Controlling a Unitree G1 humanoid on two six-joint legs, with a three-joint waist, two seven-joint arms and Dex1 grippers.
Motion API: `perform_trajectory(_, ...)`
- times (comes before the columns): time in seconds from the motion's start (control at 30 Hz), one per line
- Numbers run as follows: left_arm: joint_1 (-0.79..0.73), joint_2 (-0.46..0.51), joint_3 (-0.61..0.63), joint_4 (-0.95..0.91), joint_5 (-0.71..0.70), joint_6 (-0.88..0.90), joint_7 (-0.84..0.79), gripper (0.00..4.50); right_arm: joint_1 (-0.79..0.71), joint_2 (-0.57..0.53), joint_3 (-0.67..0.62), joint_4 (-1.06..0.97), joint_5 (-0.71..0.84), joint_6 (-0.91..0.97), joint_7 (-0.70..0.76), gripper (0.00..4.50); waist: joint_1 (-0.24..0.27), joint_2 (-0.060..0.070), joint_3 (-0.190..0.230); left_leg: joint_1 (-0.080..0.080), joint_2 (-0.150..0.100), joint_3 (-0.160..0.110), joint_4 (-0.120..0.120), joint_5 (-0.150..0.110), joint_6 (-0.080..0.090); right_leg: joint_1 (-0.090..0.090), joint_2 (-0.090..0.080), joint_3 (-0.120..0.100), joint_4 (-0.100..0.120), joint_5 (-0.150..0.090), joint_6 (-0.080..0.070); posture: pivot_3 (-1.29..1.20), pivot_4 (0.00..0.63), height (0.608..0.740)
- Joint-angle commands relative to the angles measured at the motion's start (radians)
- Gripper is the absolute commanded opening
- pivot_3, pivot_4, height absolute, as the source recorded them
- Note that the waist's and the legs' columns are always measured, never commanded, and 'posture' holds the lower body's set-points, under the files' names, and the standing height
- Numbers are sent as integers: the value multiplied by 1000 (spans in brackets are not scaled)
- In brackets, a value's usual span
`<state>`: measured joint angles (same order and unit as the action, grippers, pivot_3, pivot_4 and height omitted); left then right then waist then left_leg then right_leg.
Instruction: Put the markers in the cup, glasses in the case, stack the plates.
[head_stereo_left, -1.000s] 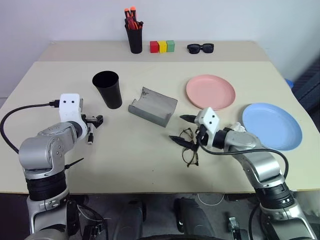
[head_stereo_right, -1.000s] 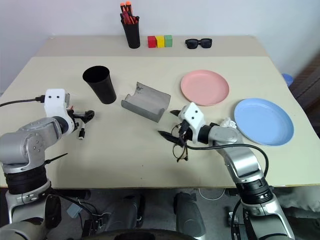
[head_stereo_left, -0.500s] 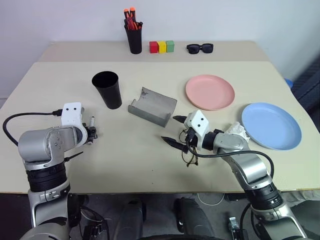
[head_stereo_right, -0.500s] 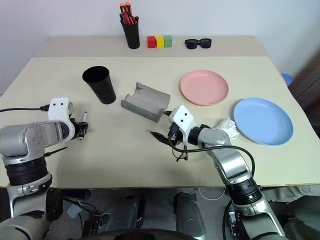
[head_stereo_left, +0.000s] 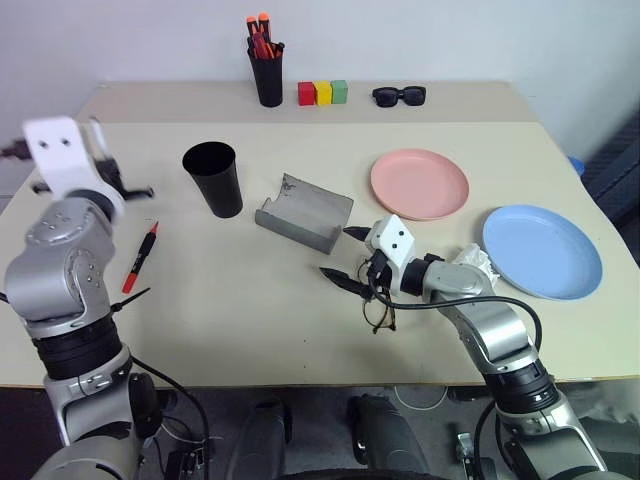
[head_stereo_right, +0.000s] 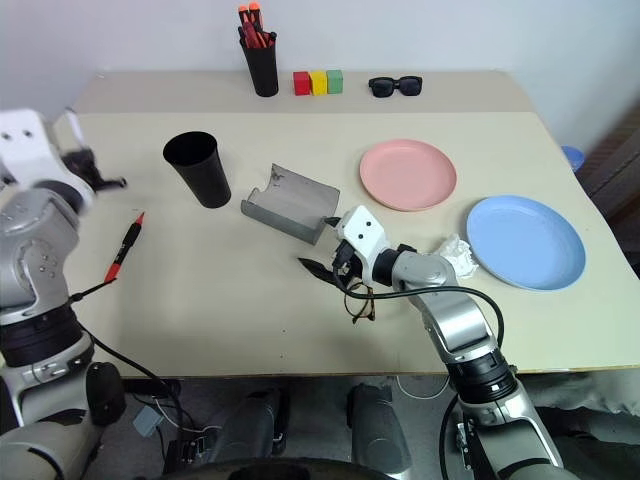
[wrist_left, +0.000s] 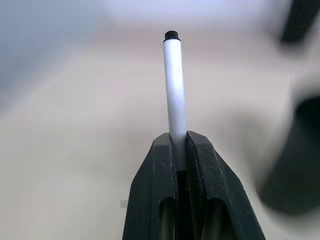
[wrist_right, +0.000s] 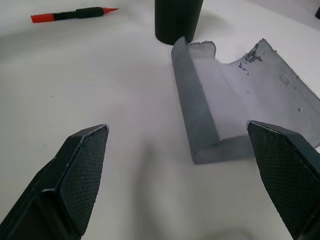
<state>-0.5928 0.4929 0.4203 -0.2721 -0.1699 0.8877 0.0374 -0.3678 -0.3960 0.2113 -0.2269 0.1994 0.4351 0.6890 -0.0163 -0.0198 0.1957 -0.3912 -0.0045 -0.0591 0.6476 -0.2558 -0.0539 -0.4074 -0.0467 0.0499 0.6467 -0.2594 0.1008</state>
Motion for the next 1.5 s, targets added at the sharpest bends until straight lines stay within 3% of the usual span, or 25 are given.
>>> perform_trajectory(0.03, -64, -28, -79, 45, 102, -242, 78, 54, -65, 67, -34, 33, -18, -59, -84, 4500, 4, 0, 0, 0, 0, 0, 0, 0, 0, 0, 0, 0, 0, 0, 0, 0, 150, 740)
perform_trajectory(0.17, -154, -101, -114, 158, 113, -420, 102, 54, -133, 190, -92, 103, -36, -100, -242, 4500, 5, -1, 0, -1, 0, -1, 1, 1, -1, 0, 0, 0, 0, 0, 0, 0, 150, 740)
perform_trajectory(0.47, -165, -232, -182, 335, 111, -690, 67, 54, -131, 254, -55, 113, -50, -136, -265, 4500, -1, -1, 0, -2, 0, 0, -1, 1, 0, -3, 0, 0, 1, 0, 0, 0, 150, 740)
perform_trajectory(0.67, -144, -253, -245, 403, 172, -766, 80, 54, -118, 275, -38, 105, -56, -138, -271, 4500, -1, -1, 0, -2, 0, 0, -1, 1, 0, -2, 1, 0, 1, 0, 0, 0, 150, 740)
perform_trajectory(1.07, -75, -278, -252, 411, 209, -770, 127, 54, -126, 287, -35, 134, -61, -159, -272, 4500, 0, -1, 0, -2, 0, -1, -1, 1, 0, -2, 1, 0, 1, 0, 0, 0, 150, 740)
perform_trajectory(1.2, -79, -283, -243, 423, 213, -773, 140, 1625, -129, 287, -36, 143, -61, -167, -270, 4500, 0, -1, 0, -2, 0, -1, -1, 1, 0, -2, 1, 0, 1, 0, 0, 0, 150, 740)
perform_trajectory(1.27, -78, -286, -240, 423, 205, -774, 138, 2685, -129, 287, -34, 144, -61, -168, -270, 4500, -1, -1, 0, -2, 0, -1, -1, 1, 0, -2, 1, 0, 1, 0, 0, 0, 150, 740)
perform_trajectory(1.5, -85, -303, -208, 401, 185, -779, 177, 2685, -121, 287, -29, 137, -63, -165, -269, 4500, -1, -1, 0, -2, 0, -1, -1, 1, 0, -2, 1, 0, 1, 0, 0, 0, 150, 740)
